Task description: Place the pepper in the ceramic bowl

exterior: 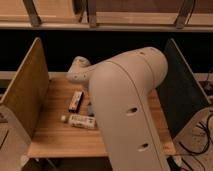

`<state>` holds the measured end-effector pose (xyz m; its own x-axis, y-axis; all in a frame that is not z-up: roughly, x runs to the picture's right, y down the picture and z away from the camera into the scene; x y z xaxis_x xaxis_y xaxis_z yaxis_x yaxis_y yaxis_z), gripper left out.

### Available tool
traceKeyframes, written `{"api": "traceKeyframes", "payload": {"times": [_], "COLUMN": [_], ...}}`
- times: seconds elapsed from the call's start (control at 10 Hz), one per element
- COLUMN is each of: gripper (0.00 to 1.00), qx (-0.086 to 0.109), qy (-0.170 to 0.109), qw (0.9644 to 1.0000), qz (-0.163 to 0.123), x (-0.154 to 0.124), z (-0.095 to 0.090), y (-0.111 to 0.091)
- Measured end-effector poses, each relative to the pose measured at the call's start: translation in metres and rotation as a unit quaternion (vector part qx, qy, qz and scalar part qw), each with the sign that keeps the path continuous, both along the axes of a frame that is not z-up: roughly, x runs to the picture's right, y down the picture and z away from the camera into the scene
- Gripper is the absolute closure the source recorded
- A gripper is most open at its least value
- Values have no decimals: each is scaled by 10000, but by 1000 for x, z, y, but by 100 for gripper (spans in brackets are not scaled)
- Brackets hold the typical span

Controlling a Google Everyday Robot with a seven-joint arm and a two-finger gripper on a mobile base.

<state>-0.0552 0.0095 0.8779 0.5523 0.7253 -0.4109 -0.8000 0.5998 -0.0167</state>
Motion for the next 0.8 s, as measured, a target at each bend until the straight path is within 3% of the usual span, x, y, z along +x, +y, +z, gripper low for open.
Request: {"api": "traceKeyframes", "payload": {"times": [0.4, 0.8], "gripper": [40, 40], "qx": [-17, -518], "qy": [-5, -138], "qw": [10000, 9984], "qz": [11, 192], "x": [1, 8], "z": [1, 30], "y": [1, 31]}}
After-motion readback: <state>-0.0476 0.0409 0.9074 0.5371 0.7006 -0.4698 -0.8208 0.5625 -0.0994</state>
